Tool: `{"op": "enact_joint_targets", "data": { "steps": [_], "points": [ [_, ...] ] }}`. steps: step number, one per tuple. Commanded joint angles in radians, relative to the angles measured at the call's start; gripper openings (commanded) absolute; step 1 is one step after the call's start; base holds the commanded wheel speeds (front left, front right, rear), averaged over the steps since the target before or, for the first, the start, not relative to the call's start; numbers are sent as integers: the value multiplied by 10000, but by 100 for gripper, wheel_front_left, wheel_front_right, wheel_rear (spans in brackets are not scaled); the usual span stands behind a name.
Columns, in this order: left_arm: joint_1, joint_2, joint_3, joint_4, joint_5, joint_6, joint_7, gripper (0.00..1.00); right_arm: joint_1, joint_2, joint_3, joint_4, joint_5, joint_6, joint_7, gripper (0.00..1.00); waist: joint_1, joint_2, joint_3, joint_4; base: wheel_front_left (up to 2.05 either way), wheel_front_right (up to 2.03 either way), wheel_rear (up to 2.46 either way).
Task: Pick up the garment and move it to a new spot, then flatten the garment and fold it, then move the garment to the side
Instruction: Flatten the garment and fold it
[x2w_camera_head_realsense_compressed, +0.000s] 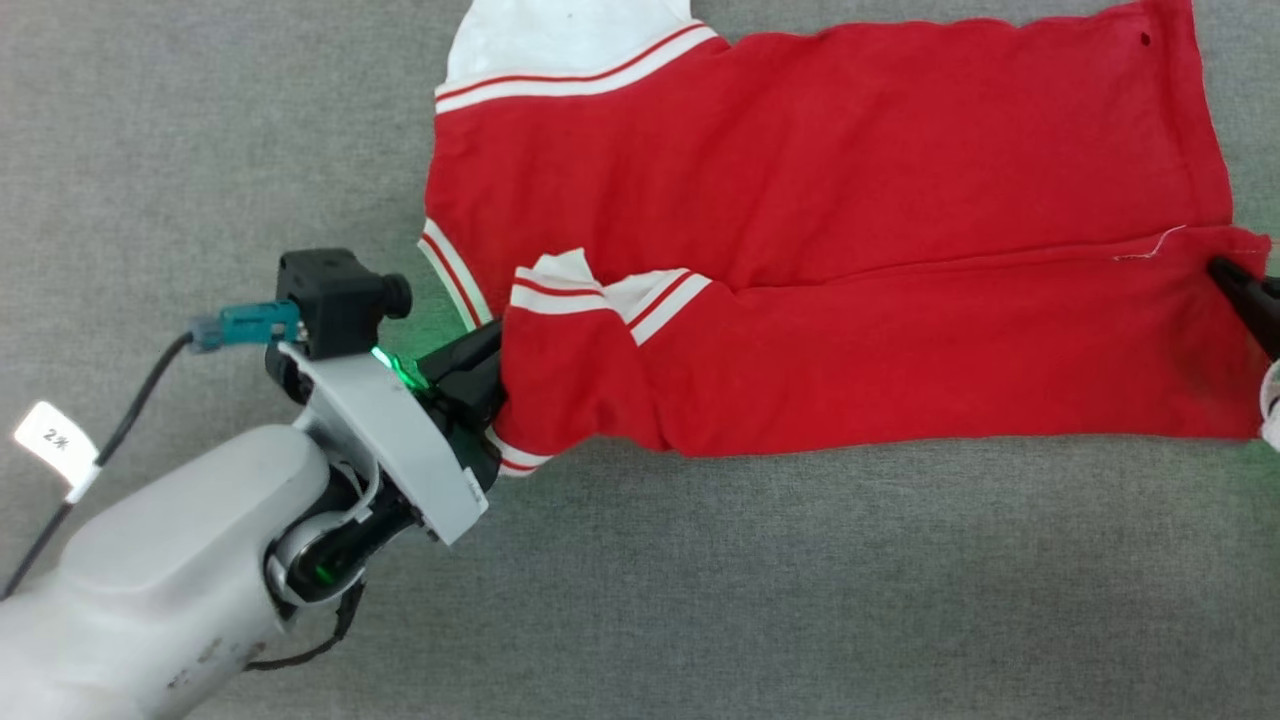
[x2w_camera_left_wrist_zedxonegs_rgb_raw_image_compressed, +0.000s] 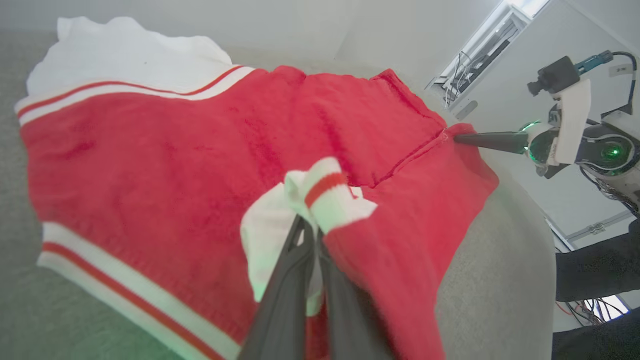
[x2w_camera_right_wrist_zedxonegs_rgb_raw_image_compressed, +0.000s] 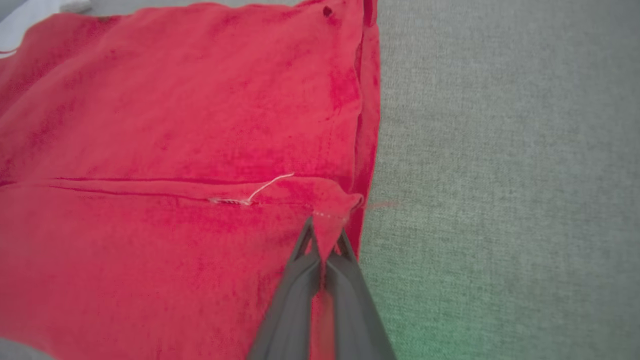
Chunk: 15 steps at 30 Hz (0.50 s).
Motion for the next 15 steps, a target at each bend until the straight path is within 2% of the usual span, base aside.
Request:
{"op": "enact_joint_targets", "data": {
  "steps": [1,3,4,5,6,7,10,11,12,15],
  "points": [
    [-152,-30,-187,178,-117,4,-63,0,-179,-22,141,222,78,-16,-206,0,-1,0,11,-28,0,0,0],
    [-265,11,-469,484,-301,4,-120,0,-355,-13,399,576,133,-16,-475,0,-1,0,-8,-50,0,0,0],
    [-307,13,-588,597,-385,4,-146,4,-448,-11,524,774,164,-16,-618,0,-1,0,-35,-61,0,0,0],
    [-337,40,-673,705,-443,4,-157,20,-517,-13,656,928,180,-16,-737,0,-1,0,-76,-68,0,0,0],
    [-369,75,-746,803,-484,4,-195,45,-583,-38,782,1066,179,-16,-879,0,-1,0,-124,-69,0,0,0],
    [-386,102,-809,894,-538,4,-225,100,-631,-56,885,1196,176,-16,-1044,0,-1,0,-187,-66,0,0,0],
    [-466,296,-909,1008,-684,4,-274,100,-703,-145,1156,1533,258,-16,-1445,46,-1,0,-424,-48,0,0,0],
    [-477,387,-938,1002,-729,4,-290,100,-696,-181,1215,1629,272,-16,-1560,80,-1,0,-523,-34,0,0,0],
    [-490,524,-971,1004,-711,4,-297,100,-666,-222,1280,1717,285,-16,-1662,100,-1,0,-627,-20,0,0,0],
    [-561,988,-1116,949,-602,4,-229,100,-535,-317,1405,1966,364,-16,-1959,100,-1,0,-973,41,0,0,0]
  ]
}}
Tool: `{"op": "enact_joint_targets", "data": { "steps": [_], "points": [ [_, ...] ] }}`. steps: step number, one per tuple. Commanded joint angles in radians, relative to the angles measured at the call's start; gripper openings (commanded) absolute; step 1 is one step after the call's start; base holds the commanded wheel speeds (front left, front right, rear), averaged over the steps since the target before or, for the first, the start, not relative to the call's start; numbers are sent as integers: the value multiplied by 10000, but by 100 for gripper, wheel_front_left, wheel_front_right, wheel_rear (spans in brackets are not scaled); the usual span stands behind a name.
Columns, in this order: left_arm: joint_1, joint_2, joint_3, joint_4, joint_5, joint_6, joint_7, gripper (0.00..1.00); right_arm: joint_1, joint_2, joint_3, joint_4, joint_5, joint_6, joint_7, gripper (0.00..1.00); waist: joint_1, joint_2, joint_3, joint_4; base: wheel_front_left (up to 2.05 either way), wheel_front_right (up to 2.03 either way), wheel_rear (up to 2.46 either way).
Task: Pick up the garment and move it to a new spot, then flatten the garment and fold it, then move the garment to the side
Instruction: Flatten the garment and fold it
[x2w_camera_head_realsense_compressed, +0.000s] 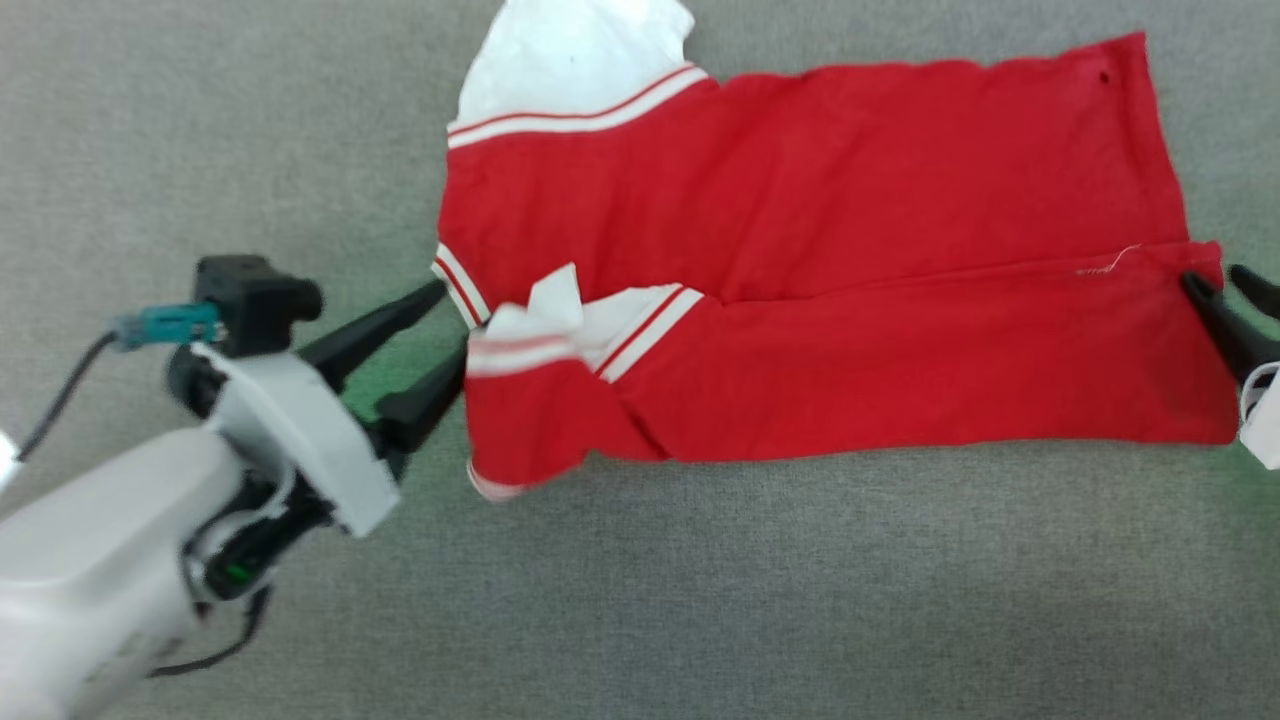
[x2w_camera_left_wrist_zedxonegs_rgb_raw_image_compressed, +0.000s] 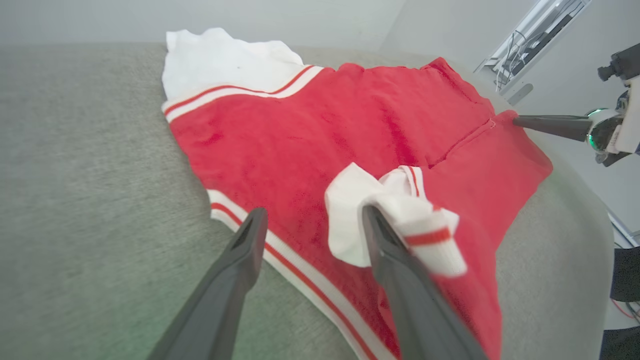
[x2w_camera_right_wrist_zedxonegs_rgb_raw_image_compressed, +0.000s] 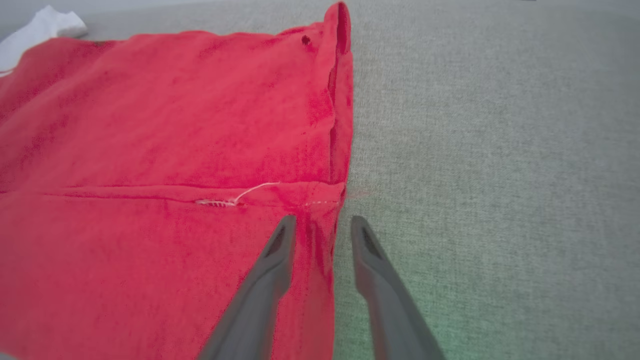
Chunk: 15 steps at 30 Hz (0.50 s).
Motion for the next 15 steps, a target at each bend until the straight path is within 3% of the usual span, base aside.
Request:
{"op": "enact_joint_targets", "data": {
  "steps": [1,7,11,15],
  "points": [
    [-131,263,-53,14,103,4,88,100,138,-65,45,103,111,-16,-152,100,0,0,-433,97,0,0,0],
    [-468,986,-118,373,-339,6,1060,100,407,-213,15,325,297,-16,-633,100,0,0,-1087,304,0,0,0],
    [-578,960,-129,134,-785,285,2050,100,513,-215,-14,390,334,-16,-784,100,0,0,-1315,401,0,0,0],
    [-365,971,-186,-879,-1542,1063,4040,100,610,-182,-16,381,354,-16,-842,100,0,0,-1442,494,0,0,0]
  ]
}}
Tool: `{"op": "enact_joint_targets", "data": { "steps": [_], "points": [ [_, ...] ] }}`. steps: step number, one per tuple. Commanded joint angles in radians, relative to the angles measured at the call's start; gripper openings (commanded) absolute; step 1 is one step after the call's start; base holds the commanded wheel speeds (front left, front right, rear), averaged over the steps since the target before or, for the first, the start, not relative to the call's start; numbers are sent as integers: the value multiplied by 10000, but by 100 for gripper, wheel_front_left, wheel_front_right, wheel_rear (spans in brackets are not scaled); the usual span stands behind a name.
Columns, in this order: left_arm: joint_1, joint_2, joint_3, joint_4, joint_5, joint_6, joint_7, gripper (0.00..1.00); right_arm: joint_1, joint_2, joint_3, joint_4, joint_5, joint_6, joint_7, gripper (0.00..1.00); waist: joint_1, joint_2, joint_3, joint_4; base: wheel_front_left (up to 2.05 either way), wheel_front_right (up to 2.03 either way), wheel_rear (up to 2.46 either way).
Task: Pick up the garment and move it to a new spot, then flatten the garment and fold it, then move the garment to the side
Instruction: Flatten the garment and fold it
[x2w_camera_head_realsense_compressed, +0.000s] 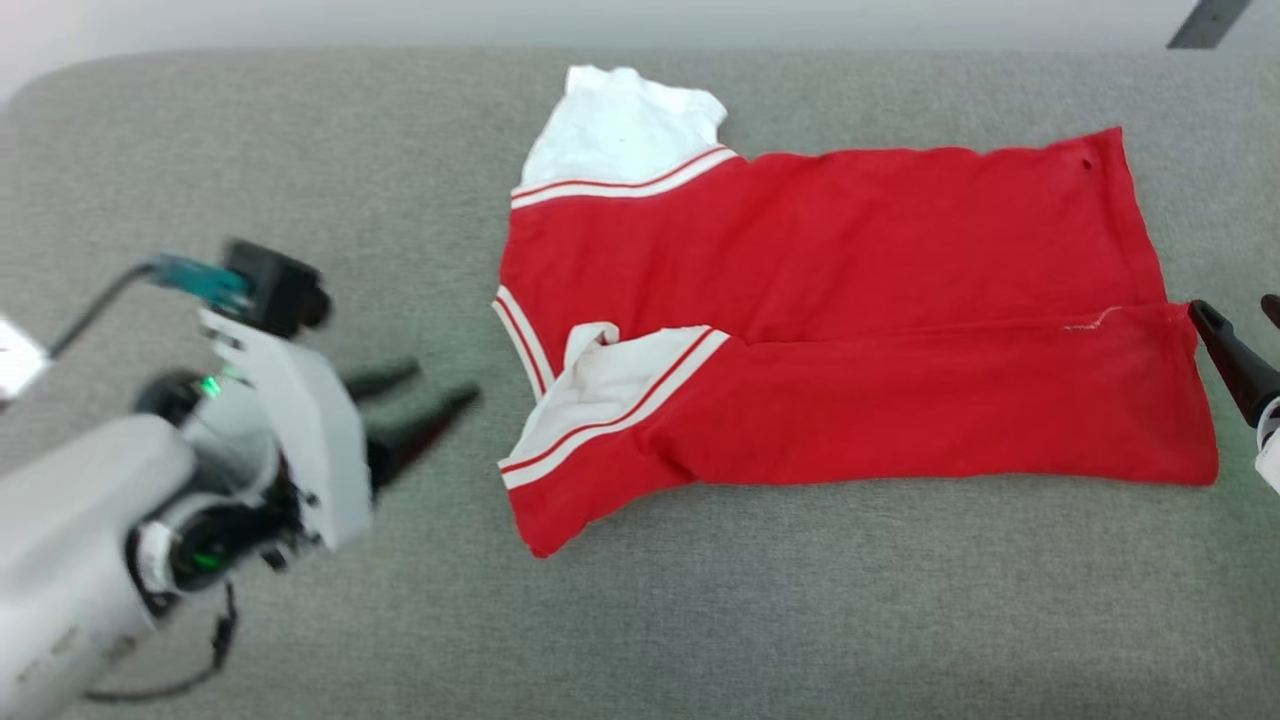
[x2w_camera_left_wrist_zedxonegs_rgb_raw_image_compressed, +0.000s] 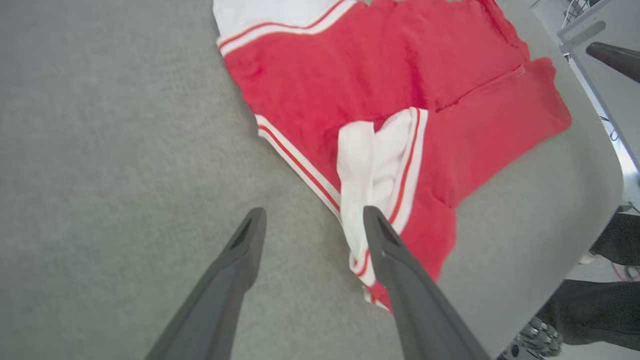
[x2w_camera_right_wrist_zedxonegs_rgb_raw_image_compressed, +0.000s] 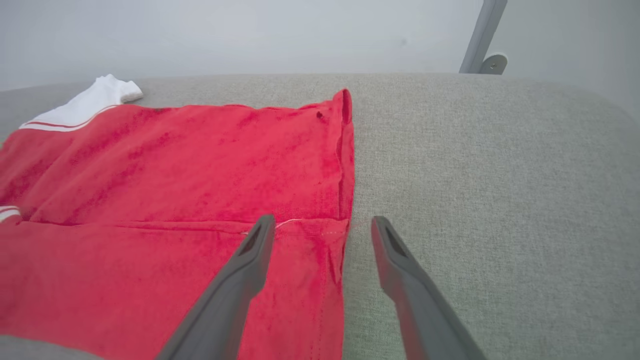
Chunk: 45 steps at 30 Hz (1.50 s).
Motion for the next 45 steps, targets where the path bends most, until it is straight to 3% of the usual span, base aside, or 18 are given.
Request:
{"op": "enact_joint_targets", "data": {
  "steps": [1,5,11,14,24,25,26,29,34,41,45],
  "points": [
    [136,-8,-31,-101,-160,123,197,100,111,39,5,-15,22,-16,-55,100,0,0,-81,89,0,0,0],
    [337,-118,-39,-829,-945,678,1733,100,-44,102,56,-138,-8,-16,-65,100,0,0,27,7,0,0,0],
    [542,-747,36,64,-2022,1155,2662,100,-284,118,133,-385,-28,-16,-103,100,0,0,296,-369,0,0,0],
    [633,-1111,4,764,-2308,1113,3119,100,-405,90,93,-518,-77,-16,-156,100,0,0,438,-625,0,0,0],
    [1093,-2038,38,2367,-3102,159,3794,100,-253,-5,-275,-942,-152,-16,-248,100,0,0,757,-1217,0,0,0],
    [1132,-2115,21,2503,-3071,109,3801,93,-245,-16,-305,-973,-150,-16,-244,100,0,0,773,-1231,0,0,0],
    [1160,-2188,13,2624,-3060,58,3790,57,-249,-29,-350,-1012,-148,-16,-232,100,0,0,789,-1242,0,0,0],
    [1214,-2376,-14,2910,-3017,-132,3812,0,-178,-81,-469,-1170,-223,-16,-131,100,0,0,807,-1245,0,0,0],
    [1197,-2515,50,3127,-2921,-462,3689,0,-50,-401,-247,-1646,-356,-16,487,100,0,0,810,-1150,0,0,0],
    [1074,-2633,197,3132,-2687,-745,3324,0,184,-1323,734,-2293,174,-16,2986,100,0,0,927,-937,0,0,0],
    [986,-2677,236,3058,-2433,-872,3064,0,-113,-1420,1055,-2280,179,-16,4074,100,0,0,1055,-842,0,0,0]
  ]
}}
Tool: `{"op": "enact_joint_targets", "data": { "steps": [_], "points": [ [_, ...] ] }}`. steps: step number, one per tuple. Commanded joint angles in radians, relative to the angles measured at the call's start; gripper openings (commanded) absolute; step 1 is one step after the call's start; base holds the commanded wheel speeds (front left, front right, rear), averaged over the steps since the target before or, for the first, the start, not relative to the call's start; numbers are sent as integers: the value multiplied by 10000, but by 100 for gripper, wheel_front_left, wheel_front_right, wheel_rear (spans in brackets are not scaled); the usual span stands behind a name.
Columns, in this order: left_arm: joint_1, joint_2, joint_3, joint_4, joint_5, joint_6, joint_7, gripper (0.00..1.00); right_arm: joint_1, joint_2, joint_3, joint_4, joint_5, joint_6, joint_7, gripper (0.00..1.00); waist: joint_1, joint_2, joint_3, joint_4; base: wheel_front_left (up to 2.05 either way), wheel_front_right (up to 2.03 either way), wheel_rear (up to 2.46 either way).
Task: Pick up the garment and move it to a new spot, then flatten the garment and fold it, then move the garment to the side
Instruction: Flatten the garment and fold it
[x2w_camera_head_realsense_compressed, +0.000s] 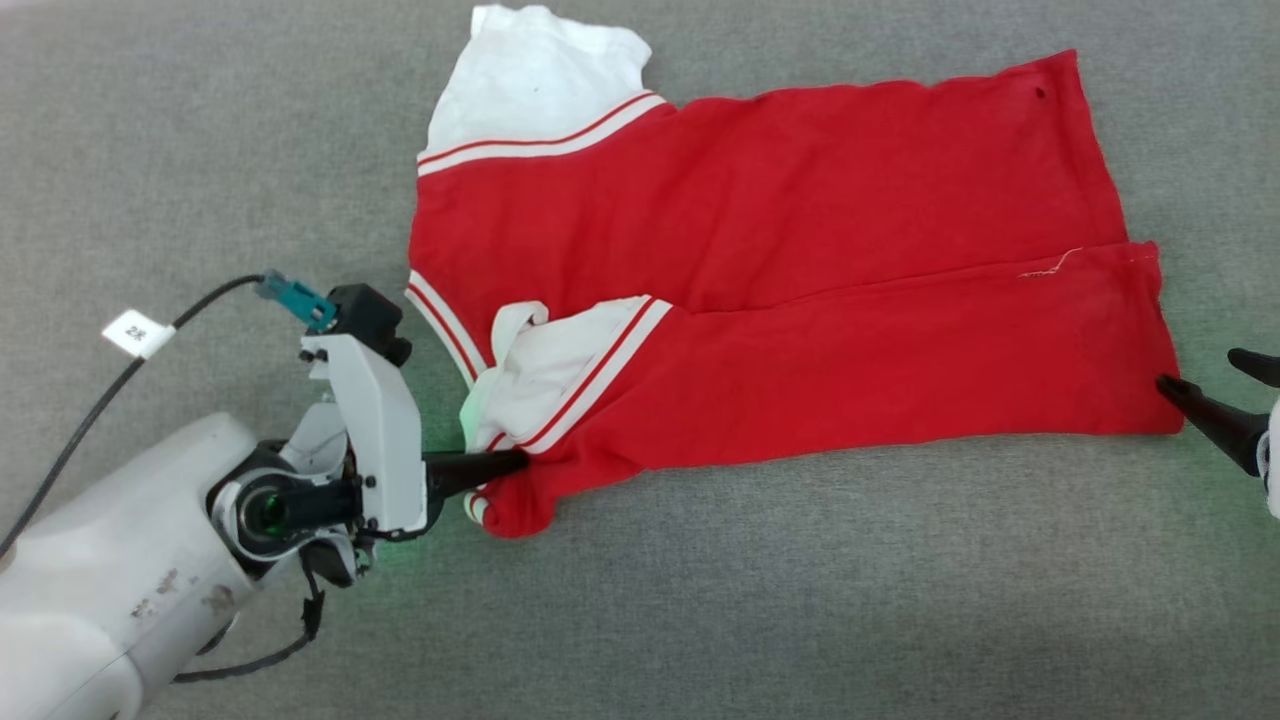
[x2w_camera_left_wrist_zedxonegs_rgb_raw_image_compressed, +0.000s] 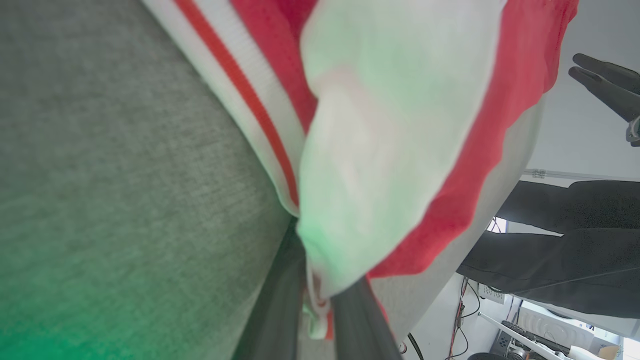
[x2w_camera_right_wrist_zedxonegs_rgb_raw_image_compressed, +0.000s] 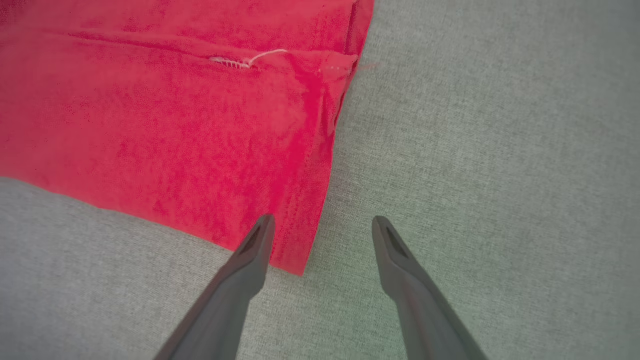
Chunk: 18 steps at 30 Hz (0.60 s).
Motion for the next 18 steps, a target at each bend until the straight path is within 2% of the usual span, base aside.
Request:
{"op": "enact_joint_targets", "data": {
  "steps": [1,7,8,9,10,11,12,18],
  "points": [
    [313,-435,-218,117,132,54,-104,0,-189,93,84,93,-31,-16,176,100,0,-1,76,61,0,0,0],
    [201,-591,-220,101,426,-42,-312,0,-692,513,443,1067,-335,-16,768,100,0,-1,224,261,0,0,0],
    [198,-616,-221,113,484,-59,-354,0,-711,556,542,1169,-371,-16,797,96,0,-1,225,293,0,0,0],
    [197,-634,-223,130,555,-71,-393,0,-723,622,630,1267,-350,-16,817,51,0,-1,219,318,0,0,0],
    [209,-643,-227,140,598,-73,-428,0,-725,692,684,1329,-284,-16,801,35,0,-1,209,337,0,0,0],
    [236,-642,-231,143,646,-91,-465,0,-725,725,726,1382,-238,-16,769,10,0,-1,193,351,0,0,0],
    [261,-638,-229,137,684,-97,-505,0,-709,725,764,1416,-189,-16,737,0,0,-1,171,362,0,0,0],
    [520,-301,-158,-117,824,-165,-763,0,-263,301,780,1230,95,-17,486,0,0,-1,-84,379,0,0,0]
  ]
}}
